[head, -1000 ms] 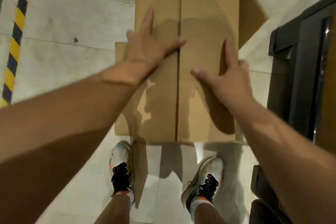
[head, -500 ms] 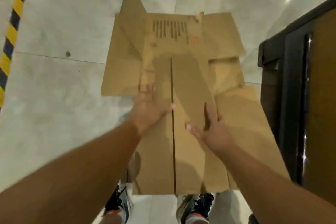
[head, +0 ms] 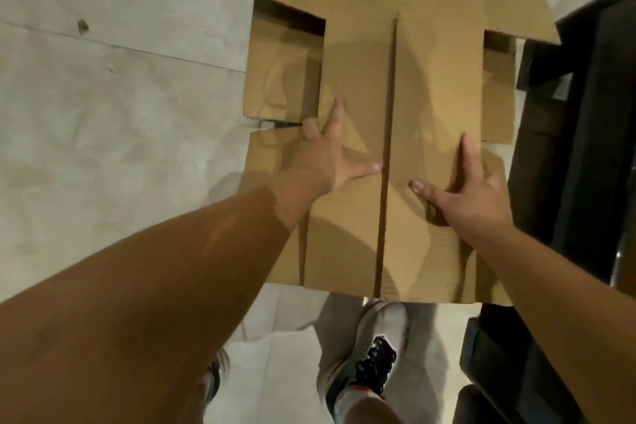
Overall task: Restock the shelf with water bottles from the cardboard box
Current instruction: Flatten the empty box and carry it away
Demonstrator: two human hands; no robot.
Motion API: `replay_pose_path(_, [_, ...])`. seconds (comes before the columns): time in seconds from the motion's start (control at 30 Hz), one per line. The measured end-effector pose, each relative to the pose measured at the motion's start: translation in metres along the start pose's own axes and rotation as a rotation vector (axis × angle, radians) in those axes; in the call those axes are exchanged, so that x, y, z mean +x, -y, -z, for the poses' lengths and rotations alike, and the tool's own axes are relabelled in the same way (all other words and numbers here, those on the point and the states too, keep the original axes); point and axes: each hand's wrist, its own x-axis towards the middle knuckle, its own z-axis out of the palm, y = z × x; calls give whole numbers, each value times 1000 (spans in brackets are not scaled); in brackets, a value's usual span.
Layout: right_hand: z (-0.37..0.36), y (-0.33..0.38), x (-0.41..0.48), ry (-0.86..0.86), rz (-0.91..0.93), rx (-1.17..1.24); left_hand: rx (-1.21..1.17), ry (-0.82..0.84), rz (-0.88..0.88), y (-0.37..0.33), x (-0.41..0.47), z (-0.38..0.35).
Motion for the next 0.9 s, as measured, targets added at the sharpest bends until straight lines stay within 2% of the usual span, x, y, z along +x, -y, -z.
replay_pose_path(0.1, [-27,-15,-1,110,5,83,69,-27,-16,29,4,-19])
replay_pose_path(0.17, [-55,-22,-1,171,51,101,31,-47,-41,57,9,-15])
replay_pose_path(0.3, [-115,-20,3,176,120,60,121,-60,-11,117,20,5])
replay_pose_path(0.4, [-135,-21,7,143,37,67,283,-51,52,139,19,7])
replay_pose_path(0.53, [-99,-13,1,-52,-66,270,186,-237,-4,142,-5,16])
replay_pose_path(0.63, [-70,6,-21,-139,187,68,275,-250,-224,109,-23,10])
replay_pose_path(0.7, [-72,27,-35,-57,357,-70,405,-160,-342,88,-28,-4])
replay_pose_path(0.77, [-89,44,-39,12,483,-226,583,-124,-380,80,-22,-18])
replay_pose_path(0.83, [-106,54,-27,18,584,-377,740,-167,-387,81,-8,-20])
replay_pose_path(0.9, [-116,53,-5,13,591,-495,818,-176,-382,86,5,-17])
